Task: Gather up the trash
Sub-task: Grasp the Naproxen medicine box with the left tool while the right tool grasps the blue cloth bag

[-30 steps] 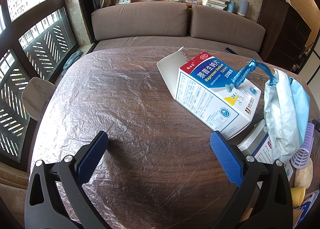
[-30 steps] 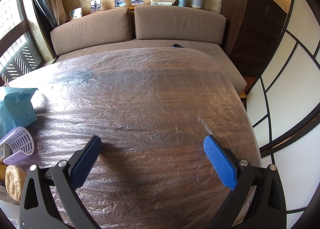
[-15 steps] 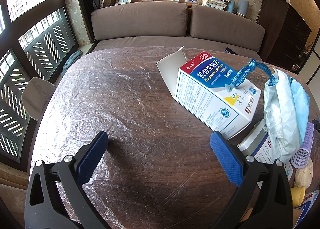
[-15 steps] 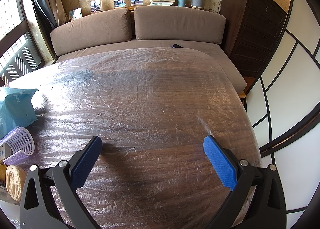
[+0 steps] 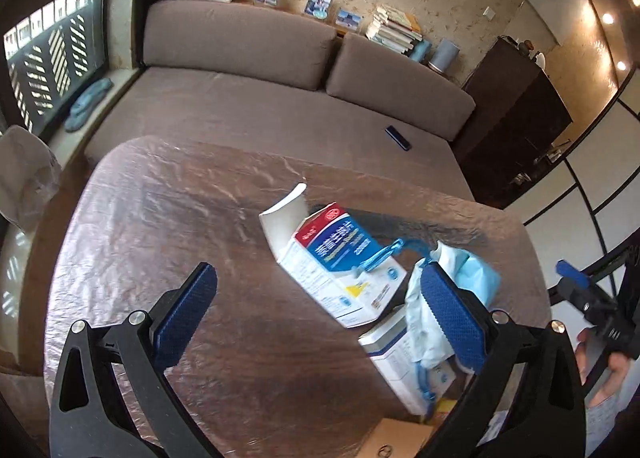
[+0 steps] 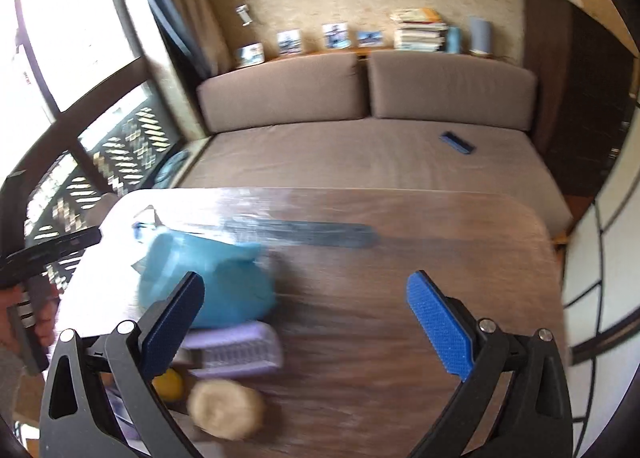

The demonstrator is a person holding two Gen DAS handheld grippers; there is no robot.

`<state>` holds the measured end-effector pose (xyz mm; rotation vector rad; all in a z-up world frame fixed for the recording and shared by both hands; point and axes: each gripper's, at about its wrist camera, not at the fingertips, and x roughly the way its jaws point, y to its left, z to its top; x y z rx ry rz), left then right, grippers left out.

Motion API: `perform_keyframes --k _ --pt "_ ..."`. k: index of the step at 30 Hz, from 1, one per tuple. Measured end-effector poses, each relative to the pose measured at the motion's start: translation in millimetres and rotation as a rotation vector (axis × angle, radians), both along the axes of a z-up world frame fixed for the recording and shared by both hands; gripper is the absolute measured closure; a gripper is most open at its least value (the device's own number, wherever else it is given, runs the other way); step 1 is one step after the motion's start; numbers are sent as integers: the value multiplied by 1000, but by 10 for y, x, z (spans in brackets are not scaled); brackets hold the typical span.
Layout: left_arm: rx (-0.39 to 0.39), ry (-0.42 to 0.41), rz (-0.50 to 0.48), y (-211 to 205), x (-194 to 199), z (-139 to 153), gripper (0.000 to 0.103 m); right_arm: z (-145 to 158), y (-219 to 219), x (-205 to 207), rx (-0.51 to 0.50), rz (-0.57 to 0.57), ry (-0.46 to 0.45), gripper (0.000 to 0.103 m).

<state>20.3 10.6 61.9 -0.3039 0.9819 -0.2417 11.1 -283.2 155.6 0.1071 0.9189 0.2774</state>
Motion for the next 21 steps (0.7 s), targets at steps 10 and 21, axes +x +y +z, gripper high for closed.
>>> perform_keyframes --k 10,21 --pt "70 152 7 -308 472 -257 1 -398 919 463 1 115 186 4" --pt "82 182 -7 -170 526 -457 8 -621 987 637 15 100 257 28"
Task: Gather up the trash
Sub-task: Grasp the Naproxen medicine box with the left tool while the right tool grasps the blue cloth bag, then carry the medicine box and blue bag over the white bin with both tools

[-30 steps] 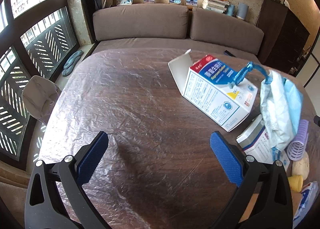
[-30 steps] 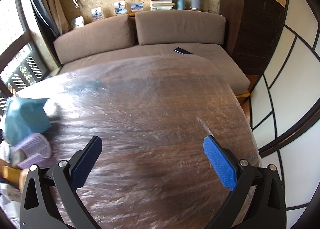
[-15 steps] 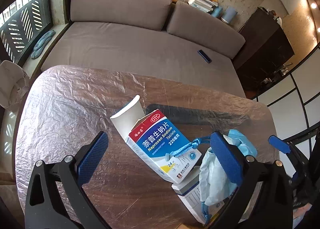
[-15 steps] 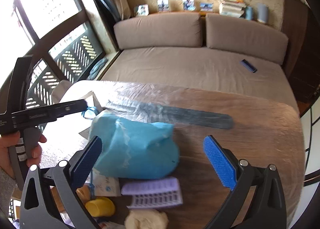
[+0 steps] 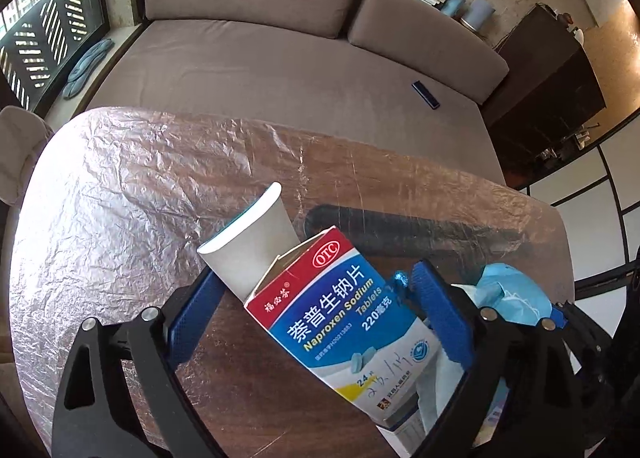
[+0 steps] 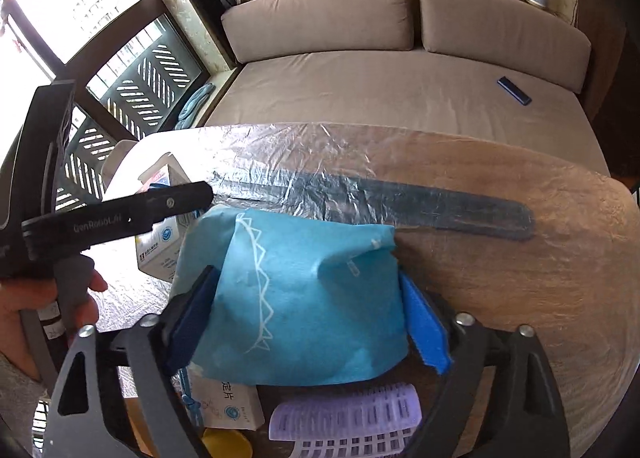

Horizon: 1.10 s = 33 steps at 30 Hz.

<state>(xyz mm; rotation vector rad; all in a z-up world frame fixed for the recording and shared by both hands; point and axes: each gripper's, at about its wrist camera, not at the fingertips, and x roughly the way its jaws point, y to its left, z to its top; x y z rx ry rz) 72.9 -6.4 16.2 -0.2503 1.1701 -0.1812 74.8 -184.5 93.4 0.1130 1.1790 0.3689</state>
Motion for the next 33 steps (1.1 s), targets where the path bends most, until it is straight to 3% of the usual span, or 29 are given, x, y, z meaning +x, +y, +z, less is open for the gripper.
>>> perform_keyframes --k 1,5,10,13,15,19,22,24,33 --pt "-2 -4 -6 2 -18 -1 9 10 -15 10 20 1 2 37" --pt "-37 -13 2 59 -74 1 9 55 -138 5 29 -29 -17 49" --pt "-12 -25 -62 -61 -117 22 9 74 -302 9 30 -97 -46 50" --pt "78 -49 -121 -234 -170 35 9 77 -394 39 28 -151 -59 51" --pt "94 -52 -150 -296 -192 29 9 53 -449 48 17 -170 -62 51" --pt "132 -51 -148 -312 -221 -15 9 37 -529 53 33 -199 -65 51" --pt "180 -75 -146 -304 -229 2 32 50 -503 18 25 -186 -80 51" --pt "172 -79 -141 -270 -234 18 55 52 -497 2 30 -183 -86 52" --pt "125 -181 -101 -61 -375 298 56 231 -568 -131 115 -167 -142 54"
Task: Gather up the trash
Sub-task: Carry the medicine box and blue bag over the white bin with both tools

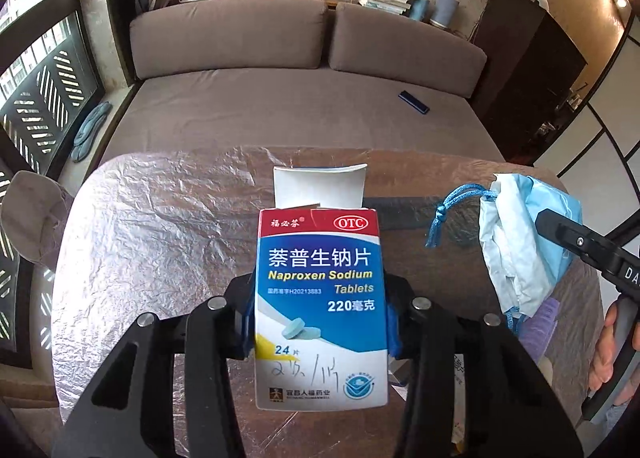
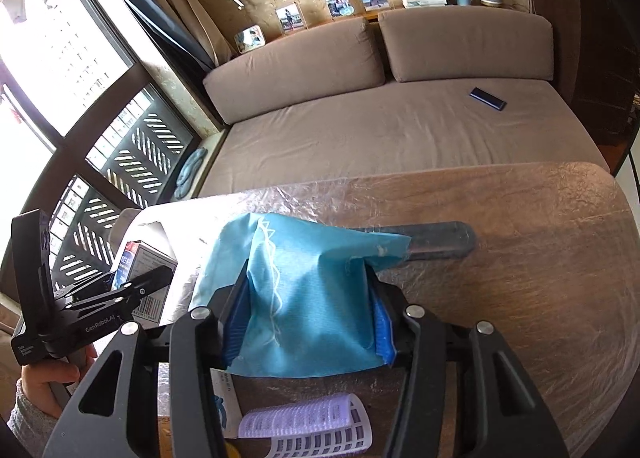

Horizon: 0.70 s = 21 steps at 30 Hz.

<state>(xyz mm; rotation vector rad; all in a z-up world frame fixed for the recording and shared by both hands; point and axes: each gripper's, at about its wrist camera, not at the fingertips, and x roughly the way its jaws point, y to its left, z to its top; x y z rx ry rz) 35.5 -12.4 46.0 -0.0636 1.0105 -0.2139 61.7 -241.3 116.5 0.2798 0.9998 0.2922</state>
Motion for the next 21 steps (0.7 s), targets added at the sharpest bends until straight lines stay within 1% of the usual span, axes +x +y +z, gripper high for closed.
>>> perform_keyframes --k 2,6,10,14,17,21 --pt "3 -42 -7 11 -80 114 56 87 -35 -51 10 1 -22 54" --pt "-5 -92 -20 -1 -228 315 56 272 -125 -160 22 6 -57 54" --pt "1 -141 -44 -38 -452 483 56 459 -191 -368 4 30 -99 54" --pt "-2 -188 -59 -49 -735 650 56 612 -217 -694 -12 57 -131 54" --pt "-20 -216 -60 -50 -972 761 56 719 -251 -981 -19 70 -155 54" --pt "-32 -247 -62 -87 -1314 854 56 770 -266 -1425 -19 89 -165 54"
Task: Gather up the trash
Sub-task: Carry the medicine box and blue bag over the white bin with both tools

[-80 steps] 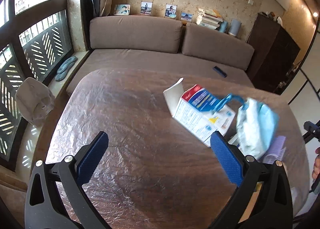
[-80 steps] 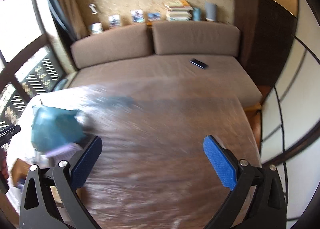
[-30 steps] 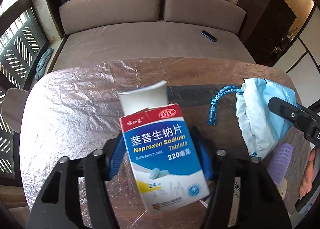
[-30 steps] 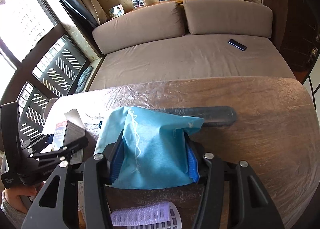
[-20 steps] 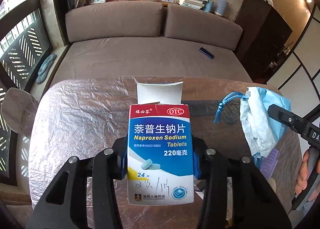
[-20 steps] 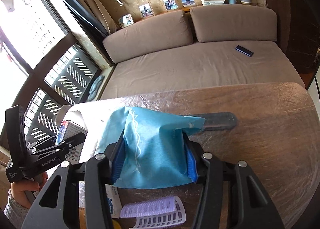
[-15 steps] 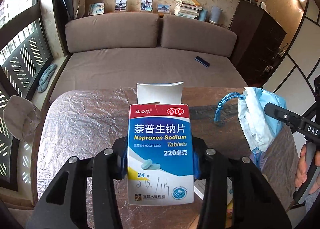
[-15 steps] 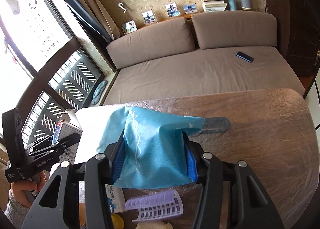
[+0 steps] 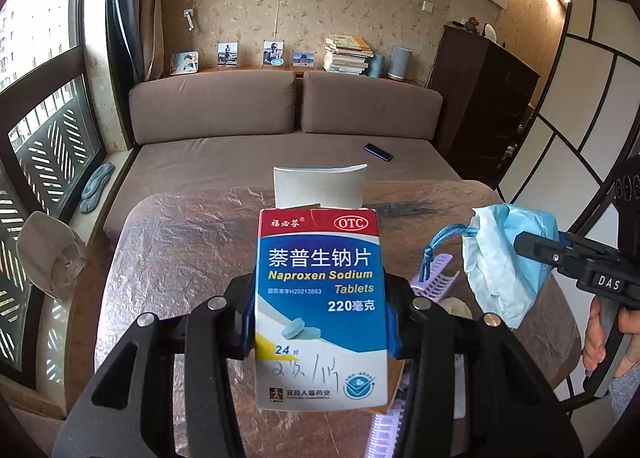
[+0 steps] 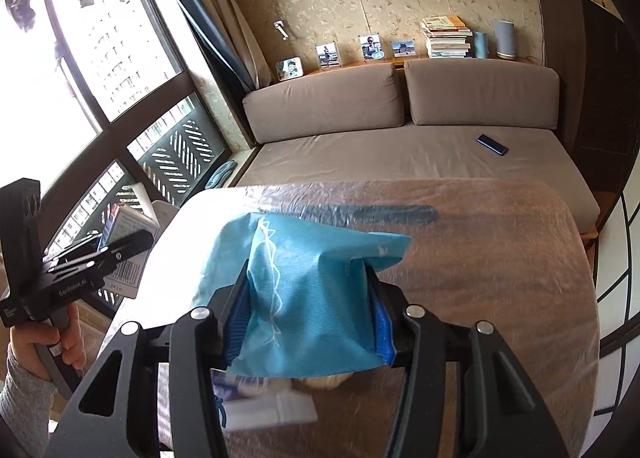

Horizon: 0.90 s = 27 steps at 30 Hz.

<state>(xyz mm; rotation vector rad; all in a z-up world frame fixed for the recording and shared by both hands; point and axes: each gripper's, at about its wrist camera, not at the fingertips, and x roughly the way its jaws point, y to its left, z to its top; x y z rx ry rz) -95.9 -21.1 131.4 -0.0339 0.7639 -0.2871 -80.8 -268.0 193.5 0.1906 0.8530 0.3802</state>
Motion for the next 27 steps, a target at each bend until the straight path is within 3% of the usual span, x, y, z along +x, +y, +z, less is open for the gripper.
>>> perform_keyframes --k 13,21,27 --pt "-12 22 -70 -140 -1046 -21 56 27 -33 -1126 3 38 37 53" --pt "6 101 -146 -195 -1604 -254 56 -76 69 -1669 -46 64 80 53" --pt "27 167 -177 -305 -1870 -544 56 -335 171 -2013 -65 94 147 53"
